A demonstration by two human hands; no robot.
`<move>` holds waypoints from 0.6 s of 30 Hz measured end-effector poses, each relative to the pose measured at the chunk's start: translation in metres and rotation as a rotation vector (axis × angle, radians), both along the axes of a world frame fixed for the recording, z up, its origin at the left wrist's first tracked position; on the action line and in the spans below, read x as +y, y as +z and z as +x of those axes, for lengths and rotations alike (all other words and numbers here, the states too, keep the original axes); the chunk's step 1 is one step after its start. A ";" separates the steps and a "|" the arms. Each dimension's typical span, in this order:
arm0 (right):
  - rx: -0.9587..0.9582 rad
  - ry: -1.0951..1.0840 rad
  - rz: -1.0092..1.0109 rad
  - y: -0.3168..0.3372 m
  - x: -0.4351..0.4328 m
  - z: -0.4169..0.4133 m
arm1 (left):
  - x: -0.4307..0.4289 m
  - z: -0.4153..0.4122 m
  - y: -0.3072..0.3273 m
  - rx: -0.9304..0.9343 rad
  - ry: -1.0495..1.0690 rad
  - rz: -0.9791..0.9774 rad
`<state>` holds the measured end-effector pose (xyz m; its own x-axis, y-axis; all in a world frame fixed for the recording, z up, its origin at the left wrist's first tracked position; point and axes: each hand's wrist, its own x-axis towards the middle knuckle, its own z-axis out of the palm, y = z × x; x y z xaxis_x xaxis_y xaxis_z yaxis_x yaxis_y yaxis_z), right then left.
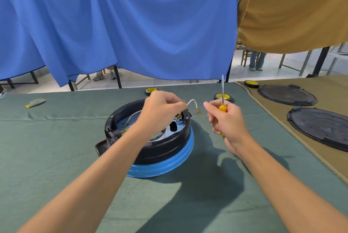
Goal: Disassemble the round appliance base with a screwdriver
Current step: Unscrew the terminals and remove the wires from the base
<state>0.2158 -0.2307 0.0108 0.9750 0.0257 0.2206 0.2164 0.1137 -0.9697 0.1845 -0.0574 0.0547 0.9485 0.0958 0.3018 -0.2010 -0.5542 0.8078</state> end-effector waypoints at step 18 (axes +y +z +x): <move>0.130 -0.096 -0.164 -0.010 -0.031 0.018 | -0.022 0.002 -0.025 -0.045 0.051 0.311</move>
